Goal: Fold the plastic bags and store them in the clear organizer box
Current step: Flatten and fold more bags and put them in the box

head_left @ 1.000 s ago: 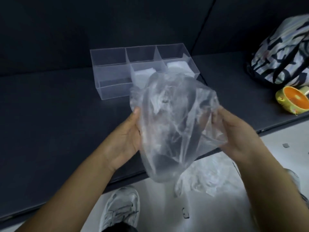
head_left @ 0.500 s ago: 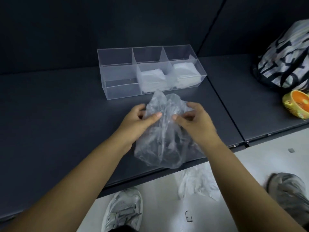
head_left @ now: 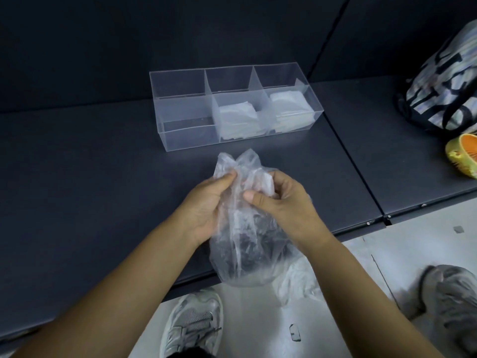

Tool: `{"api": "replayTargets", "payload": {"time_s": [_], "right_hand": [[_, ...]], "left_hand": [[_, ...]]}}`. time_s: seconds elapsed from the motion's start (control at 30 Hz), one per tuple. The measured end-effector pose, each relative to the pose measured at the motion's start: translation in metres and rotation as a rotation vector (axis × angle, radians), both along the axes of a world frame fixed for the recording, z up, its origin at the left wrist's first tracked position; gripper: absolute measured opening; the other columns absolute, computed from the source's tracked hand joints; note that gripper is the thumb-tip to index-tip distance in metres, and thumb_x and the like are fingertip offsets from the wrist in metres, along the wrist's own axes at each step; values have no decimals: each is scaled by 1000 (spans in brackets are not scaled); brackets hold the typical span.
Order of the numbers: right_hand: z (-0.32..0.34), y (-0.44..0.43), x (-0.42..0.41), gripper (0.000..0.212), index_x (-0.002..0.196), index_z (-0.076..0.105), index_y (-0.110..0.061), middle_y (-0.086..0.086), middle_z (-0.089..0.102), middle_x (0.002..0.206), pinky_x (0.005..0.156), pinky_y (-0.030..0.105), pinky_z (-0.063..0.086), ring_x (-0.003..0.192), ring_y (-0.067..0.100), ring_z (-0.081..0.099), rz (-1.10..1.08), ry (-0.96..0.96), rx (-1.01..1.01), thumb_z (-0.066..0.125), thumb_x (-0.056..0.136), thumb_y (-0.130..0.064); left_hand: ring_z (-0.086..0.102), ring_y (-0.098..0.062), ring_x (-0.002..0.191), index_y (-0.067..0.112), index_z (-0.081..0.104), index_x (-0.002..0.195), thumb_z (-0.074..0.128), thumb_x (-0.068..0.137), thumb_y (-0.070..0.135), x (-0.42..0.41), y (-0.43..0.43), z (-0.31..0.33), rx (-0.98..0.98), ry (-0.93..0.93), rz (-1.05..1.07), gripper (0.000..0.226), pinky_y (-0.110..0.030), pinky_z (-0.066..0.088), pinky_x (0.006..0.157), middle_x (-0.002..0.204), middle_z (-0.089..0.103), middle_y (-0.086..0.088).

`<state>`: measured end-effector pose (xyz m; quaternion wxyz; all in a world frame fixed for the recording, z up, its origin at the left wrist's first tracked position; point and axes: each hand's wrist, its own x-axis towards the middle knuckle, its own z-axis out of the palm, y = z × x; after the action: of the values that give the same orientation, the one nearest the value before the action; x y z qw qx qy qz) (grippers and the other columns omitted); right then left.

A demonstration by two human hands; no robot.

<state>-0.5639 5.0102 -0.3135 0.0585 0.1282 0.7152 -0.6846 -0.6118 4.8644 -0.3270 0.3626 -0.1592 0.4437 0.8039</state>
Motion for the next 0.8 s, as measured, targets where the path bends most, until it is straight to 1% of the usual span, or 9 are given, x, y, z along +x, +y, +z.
{"api": "replayTargets", "payload": {"time_s": [0.13, 0.23, 0.33, 0.4, 0.47, 0.57, 0.63, 0.7, 0.8], "right_hand": [[6, 8, 7, 19, 83, 69, -5, 12, 70, 83, 76, 37, 56, 78, 25, 67, -179, 73, -2, 67, 87, -24], [10, 25, 11, 39, 76, 60, 7, 14, 56, 77, 68, 33, 48, 70, 20, 54, -279, 124, 105, 63, 88, -30], [16, 33, 12, 29, 83, 68, -2, 4, 61, 101, 82, 23, 47, 89, 8, 60, -285, 163, 259, 57, 94, -26], [21, 33, 10, 22, 92, 70, -8, -1, 65, 105, 85, 21, 48, 96, 6, 62, -262, 184, 309, 54, 97, -22], [27, 29, 8, 19, 90, 69, -11, 4, 66, 85, 75, 21, 50, 81, 9, 60, -237, 221, 307, 54, 97, -20], [37, 18, 2, 13, 81, 69, -13, 2, 56, 65, 60, 16, 45, 61, 7, 49, -178, 271, 255, 62, 92, -15], [44, 9, -2, 13, 76, 68, -15, 2, 52, 60, 55, 18, 43, 55, 7, 45, -89, 272, 211, 66, 88, -18], [51, -1, -5, 12, 75, 70, -20, 3, 53, 59, 52, 21, 42, 53, 10, 43, 0, 273, 181, 67, 86, -24], [59, -4, -11, 14, 79, 71, -19, 16, 63, 67, 54, 29, 48, 54, 29, 46, 52, 267, 124, 67, 84, -31]], "left_hand": [[72, -22, 81, 10, 70, 100, 62, 90, 27, 5, -10, 4, -186, 156, 173, 22, -29, 57, 64, 92, 74, -10], [71, -18, 77, 15, 71, 91, 64, 89, 29, 1, -30, 3, -340, 234, 329, 16, -25, 56, 62, 85, 75, -5], [69, -11, 68, 21, 72, 76, 67, 84, 39, 4, -45, 3, -466, 355, 351, 20, -19, 52, 56, 74, 73, 2], [64, -9, 61, 14, 70, 71, 68, 76, 48, 8, -50, 2, -559, 393, 367, 34, -19, 49, 54, 67, 68, 3], [62, -13, 73, 9, 63, 78, 69, 77, 49, 8, -57, -1, -792, 451, 381, 40, -23, 48, 64, 80, 63, -1], [44, -10, 117, 24, 56, 110, 64, 80, 54, 8, -66, 13, -1178, 727, 309, 44, -28, 38, 98, 121, 44, 8], [37, 2, 121, 35, 52, 123, 56, 78, 68, 4, -57, 35, -1078, 904, 90, 56, -18, 30, 100, 129, 41, 19], [48, 10, 114, 40, 56, 121, 52, 76, 75, 0, -41, 57, -821, 907, -172, 58, -13, 36, 93, 123, 55, 25], [66, -1, 95, 28, 72, 99, 61, 76, 59, -7, -22, 75, -556, 788, -328, 41, -23, 49, 88, 98, 73, 8]]}}
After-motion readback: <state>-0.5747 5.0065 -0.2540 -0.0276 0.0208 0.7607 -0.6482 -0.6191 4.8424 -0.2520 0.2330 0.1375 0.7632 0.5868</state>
